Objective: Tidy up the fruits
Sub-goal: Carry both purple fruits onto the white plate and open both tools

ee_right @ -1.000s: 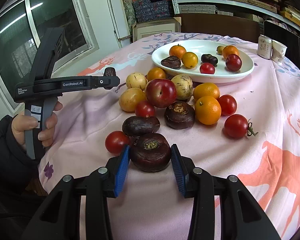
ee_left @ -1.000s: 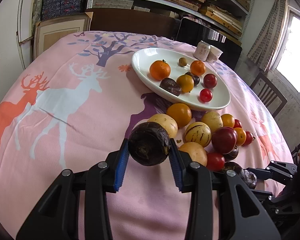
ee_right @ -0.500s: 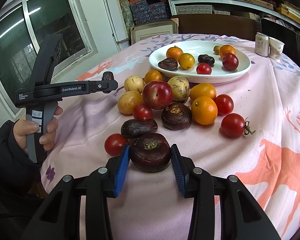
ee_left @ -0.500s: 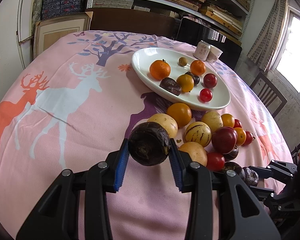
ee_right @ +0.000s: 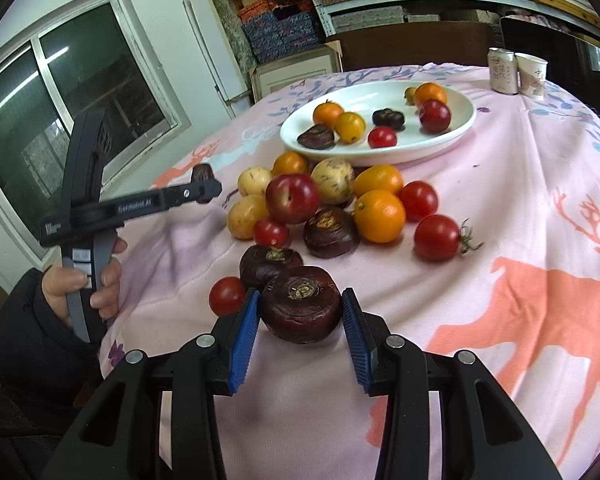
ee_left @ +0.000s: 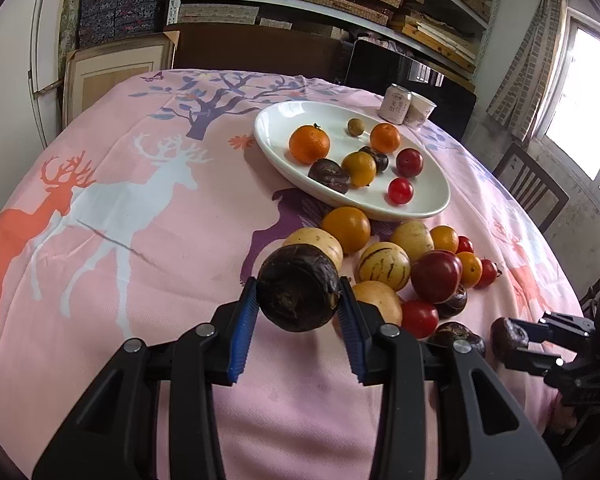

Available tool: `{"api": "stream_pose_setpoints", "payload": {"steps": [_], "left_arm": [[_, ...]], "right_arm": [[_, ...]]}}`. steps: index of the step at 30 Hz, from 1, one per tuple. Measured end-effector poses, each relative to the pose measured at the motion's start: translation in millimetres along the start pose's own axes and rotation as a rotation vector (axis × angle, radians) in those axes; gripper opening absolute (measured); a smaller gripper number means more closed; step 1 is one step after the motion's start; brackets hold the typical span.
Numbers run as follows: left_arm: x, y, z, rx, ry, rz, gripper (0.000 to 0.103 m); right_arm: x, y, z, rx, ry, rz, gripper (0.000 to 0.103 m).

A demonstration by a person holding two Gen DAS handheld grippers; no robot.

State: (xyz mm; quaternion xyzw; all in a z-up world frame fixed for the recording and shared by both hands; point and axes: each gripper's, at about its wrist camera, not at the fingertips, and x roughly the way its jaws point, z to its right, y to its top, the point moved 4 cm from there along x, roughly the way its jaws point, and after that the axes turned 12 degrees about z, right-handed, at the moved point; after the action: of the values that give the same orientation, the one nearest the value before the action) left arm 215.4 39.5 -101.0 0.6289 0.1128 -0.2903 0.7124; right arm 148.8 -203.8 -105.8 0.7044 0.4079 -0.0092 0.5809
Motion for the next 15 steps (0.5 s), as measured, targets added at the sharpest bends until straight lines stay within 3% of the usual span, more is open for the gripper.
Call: {"api": "stream_pose_setpoints", "payload": {"steps": [9,15], "left_arm": [[-13.9,11.3,14.4,0.043,-0.025,0.017,0.038],[11.1,66.8,26.6,0.091,-0.009,0.035,0.038]], "right_arm": [[-37.3,52.0,22.8,0.010,-0.037,0.141,0.042],[-27.3,118.1,41.5,0.013,-0.121,0.264,0.042]]}}
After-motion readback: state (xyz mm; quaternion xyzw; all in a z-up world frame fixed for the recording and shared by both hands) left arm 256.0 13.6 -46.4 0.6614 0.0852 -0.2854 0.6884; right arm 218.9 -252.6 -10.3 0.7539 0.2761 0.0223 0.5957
